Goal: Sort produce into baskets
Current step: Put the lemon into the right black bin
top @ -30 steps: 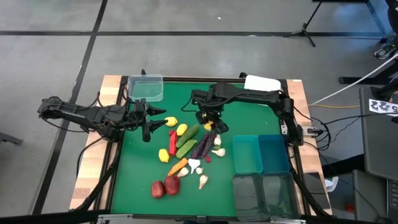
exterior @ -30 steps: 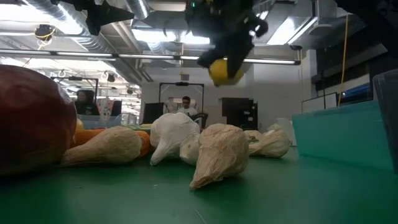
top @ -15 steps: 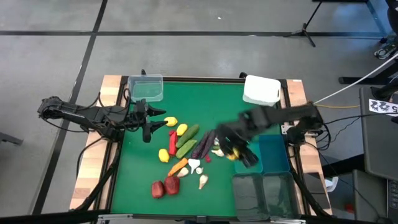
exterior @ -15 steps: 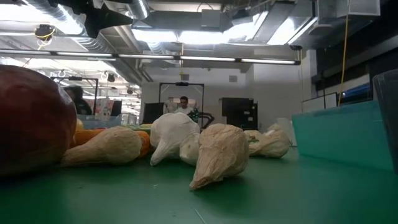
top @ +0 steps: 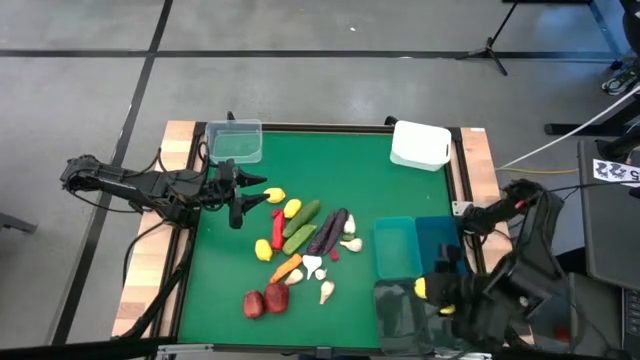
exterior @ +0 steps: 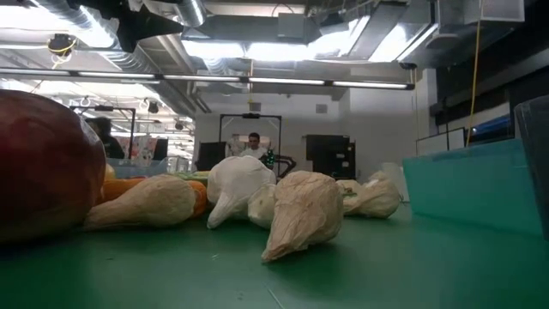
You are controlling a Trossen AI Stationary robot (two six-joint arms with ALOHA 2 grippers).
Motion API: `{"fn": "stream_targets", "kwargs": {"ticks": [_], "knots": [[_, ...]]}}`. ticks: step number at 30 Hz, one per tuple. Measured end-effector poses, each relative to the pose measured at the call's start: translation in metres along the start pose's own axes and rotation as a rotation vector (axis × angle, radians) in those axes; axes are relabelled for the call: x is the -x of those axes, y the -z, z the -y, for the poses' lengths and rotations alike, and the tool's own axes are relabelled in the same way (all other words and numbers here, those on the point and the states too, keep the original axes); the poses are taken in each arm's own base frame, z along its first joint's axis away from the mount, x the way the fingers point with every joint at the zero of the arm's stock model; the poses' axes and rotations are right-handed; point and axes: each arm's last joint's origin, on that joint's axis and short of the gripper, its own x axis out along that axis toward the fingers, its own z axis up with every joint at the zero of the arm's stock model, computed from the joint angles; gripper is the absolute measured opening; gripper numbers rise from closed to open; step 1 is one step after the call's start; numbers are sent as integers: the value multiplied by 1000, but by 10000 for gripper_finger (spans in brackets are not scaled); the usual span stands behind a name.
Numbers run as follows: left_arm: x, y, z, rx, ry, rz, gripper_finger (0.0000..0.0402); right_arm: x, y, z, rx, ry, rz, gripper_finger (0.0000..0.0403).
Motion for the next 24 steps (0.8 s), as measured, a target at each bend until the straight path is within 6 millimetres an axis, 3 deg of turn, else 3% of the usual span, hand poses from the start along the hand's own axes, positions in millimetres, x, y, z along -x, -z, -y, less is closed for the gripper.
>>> {"fn": "stream_targets", "kwargs": {"ticks": [4,9,11,17,24], "knots": [[0,0,0,13,0,0,247,-31,25,-6,-87,62,-167,198],[0,0,0,15,-1,1,247,-64,48,7,-106,131,-401,198],[0,0,0,18,-1,0,247,-73,54,12,-146,104,-409,198],[0,0,0,17,-2,-1,247,-93,66,10,-231,-190,-309,198],[0,1,0,11,-3,-6,247,-113,92,28,-331,-162,-478,198]]}}
